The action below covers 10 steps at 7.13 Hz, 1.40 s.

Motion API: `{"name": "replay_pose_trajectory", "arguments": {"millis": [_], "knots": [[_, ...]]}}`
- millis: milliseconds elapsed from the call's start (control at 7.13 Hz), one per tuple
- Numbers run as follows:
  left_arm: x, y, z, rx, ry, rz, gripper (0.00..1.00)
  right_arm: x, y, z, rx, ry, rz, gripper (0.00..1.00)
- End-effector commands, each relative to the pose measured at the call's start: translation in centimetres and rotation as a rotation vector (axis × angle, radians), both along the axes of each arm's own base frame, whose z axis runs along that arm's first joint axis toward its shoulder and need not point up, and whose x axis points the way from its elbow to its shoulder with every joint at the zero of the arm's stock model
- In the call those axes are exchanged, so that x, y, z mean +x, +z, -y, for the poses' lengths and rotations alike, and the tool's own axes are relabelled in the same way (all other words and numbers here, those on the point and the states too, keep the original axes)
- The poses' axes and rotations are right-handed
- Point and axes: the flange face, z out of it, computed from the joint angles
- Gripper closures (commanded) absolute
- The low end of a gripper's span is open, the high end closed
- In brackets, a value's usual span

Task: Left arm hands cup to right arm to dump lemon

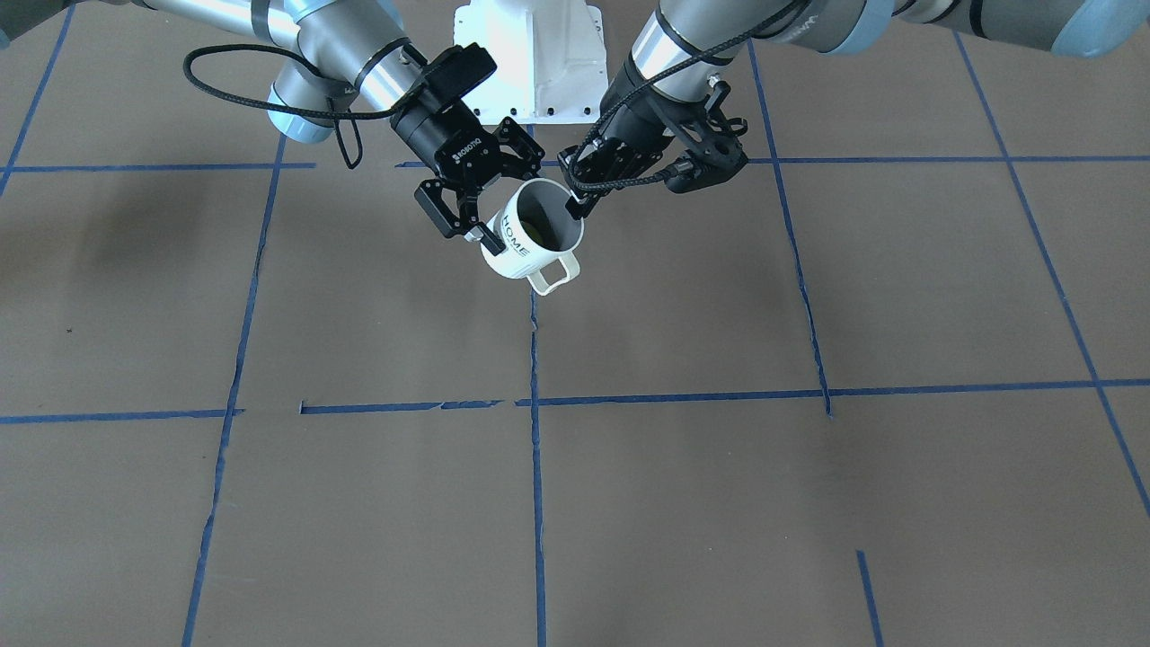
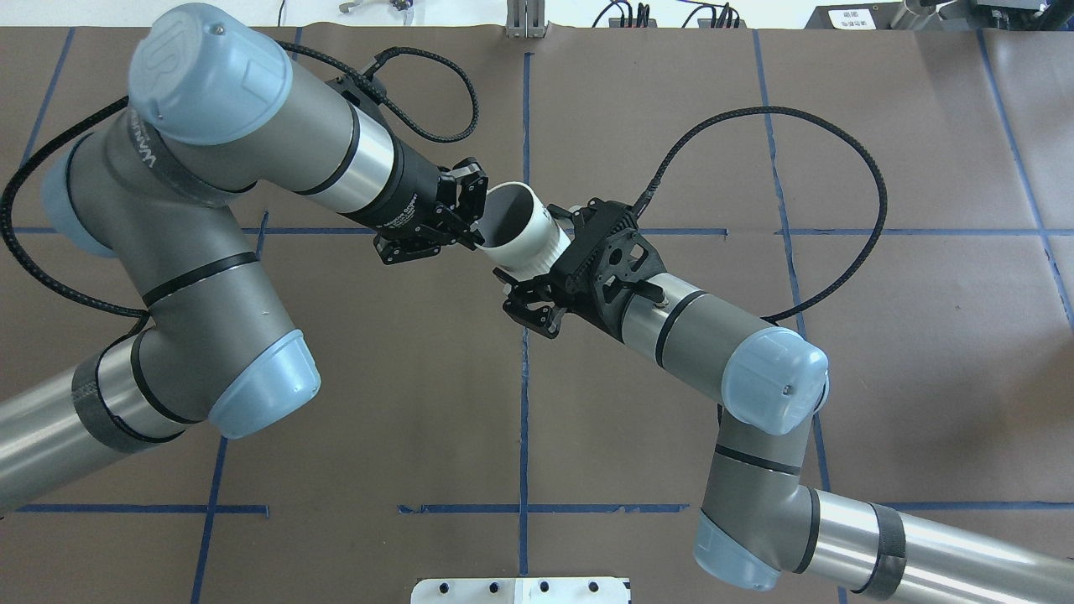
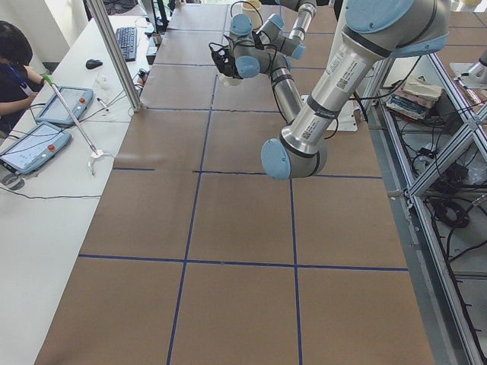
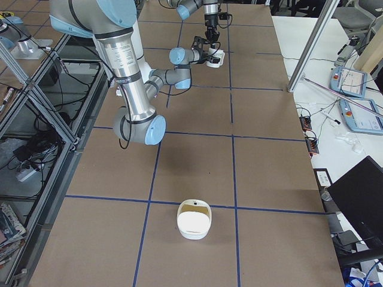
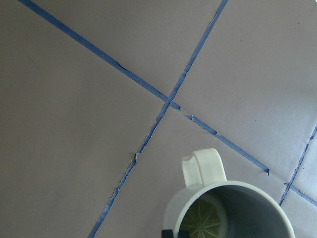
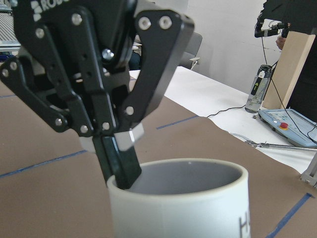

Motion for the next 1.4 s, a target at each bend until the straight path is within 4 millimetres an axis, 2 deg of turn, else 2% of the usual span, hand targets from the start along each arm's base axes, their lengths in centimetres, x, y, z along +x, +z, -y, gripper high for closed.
{"name": "replay_pose_trajectory", "arguments": {"millis": [0,281,421,561,701,842,982,1122,1262], "knots": [[-0.5,-0.5,-0.5,0.006,0.004,-0.012,1.0,-0.1,0.1,0.0,-0.002,0.004,-0.003,0.01],[-0.9,-0.8,-0.8,0.014,0.008,-0.021,1.0,0.0,0.0,0.1,-0.001,0.011,0.0,0.02],[-1.2,-1.1,-1.3,0.011,0.029,-0.024,0.83,-0.4,0.0,-0.3,-0.001,0.004,0.0,0.49],[-1.3,-1.2,-1.7,0.012,0.064,-0.033,0.02,-0.8,0.0,-1.0,-0.007,0.018,0.005,0.82],[-1.9,-1.5,-1.7,0.038,0.066,-0.036,0.0,-1.0,0.5,-1.1,-0.01,0.02,-0.012,0.92],[-3.5,-1.2,-0.5,0.053,0.082,-0.032,0.0,-1.2,0.8,-0.9,-0.012,0.022,-0.014,0.92],[-6.1,0.4,0.7,0.084,0.097,0.008,0.0,-1.1,0.8,-0.8,-0.015,0.023,-0.011,0.89],[-7.1,4.2,0.3,0.161,0.14,0.09,0.0,-1.1,0.7,-0.8,-0.017,0.024,-0.007,0.88],[-8.0,8.0,1.3,0.256,0.18,0.189,0.0,-0.5,1.5,-0.1,-0.022,0.045,-0.018,0.85]]}}
